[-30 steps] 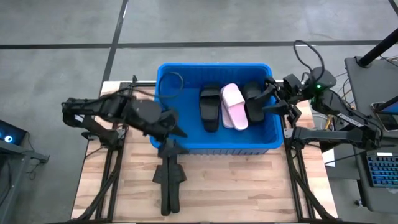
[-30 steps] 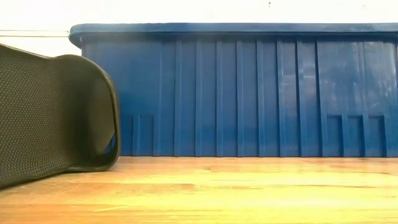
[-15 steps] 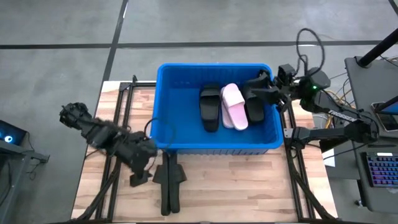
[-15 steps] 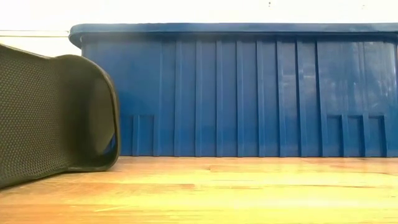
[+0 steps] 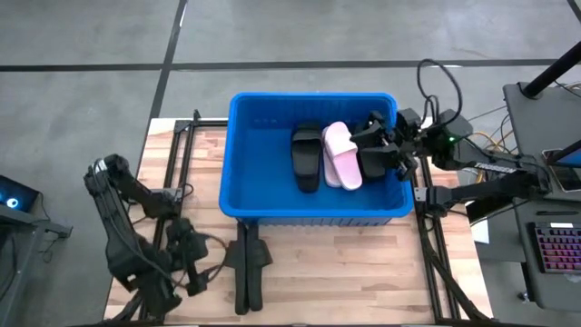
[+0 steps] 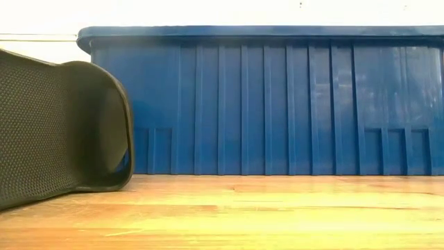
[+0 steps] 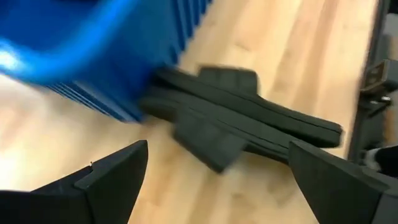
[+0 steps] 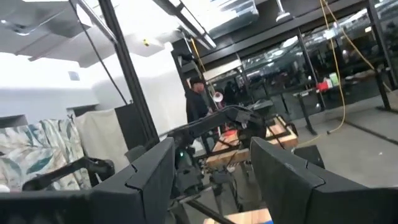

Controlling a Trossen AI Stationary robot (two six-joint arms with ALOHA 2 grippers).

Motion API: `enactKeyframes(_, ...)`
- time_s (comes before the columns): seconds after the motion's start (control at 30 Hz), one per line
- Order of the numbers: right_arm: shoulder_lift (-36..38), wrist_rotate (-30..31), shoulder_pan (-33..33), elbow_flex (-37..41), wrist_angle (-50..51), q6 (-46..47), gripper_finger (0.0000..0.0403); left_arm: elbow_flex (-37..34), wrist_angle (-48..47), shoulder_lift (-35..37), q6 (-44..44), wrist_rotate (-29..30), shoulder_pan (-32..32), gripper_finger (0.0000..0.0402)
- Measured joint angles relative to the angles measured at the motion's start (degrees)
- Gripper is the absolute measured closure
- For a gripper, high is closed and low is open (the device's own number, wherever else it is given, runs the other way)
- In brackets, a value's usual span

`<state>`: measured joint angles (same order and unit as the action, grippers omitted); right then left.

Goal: Pick and place slides into bin
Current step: Put the black slide into the blue bin

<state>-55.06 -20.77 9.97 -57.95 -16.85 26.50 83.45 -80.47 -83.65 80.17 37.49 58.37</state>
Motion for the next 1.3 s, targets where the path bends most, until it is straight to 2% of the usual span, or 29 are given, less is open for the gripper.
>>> enactKeyframes(0.17, -2.27, 1.54, -0.74, 0.0, 0.03, 0.02, 0.0202, -9.67, 16.11, -0.23, 3.09, 0.12, 2.49, 0.0032)
enactKeyframes(0.33, -4.1, 1.96, -0.74, 0.0, -0.08, 0.04, 0.0202, -16.68, 23.42, -0.23, 3.77, -1.71, 2.37, 0.0032)
enactKeyframes(0.47, -4.69, 1.96, -0.76, 0.0, -0.08, 0.05, 0.0202, -20.04, 24.48, -0.23, 6.31, -4.45, 2.46, 0.0032)
enactKeyframes(0.67, -4.47, 1.96, -0.74, 0.0, -0.12, 0.07, 0.0202, -24.07, 25.08, -0.23, 6.5, -4.11, 2.36, 0.0032)
enactKeyframes(0.9, -4.3, 1.96, -0.74, 0.0, -0.14, 0.07, 0.0202, -30.76, 35.47, -0.65, 6.5, -2.53, 2.26, 0.0032)
enactKeyframes(1.07, -4.3, 1.96, -0.76, 0.0, -0.14, 0.82, 0.0202, -33.07, 35.91, -0.69, 6.51, 0.32, 1.99, 0.0032)
enactKeyframes(1.3, -4.3, 1.96, -0.74, 0.0, -0.14, 2.47, 0.0202, -37.02, 38.09, -0.69, 6.55, 0.85, 1.26, 0.0032)
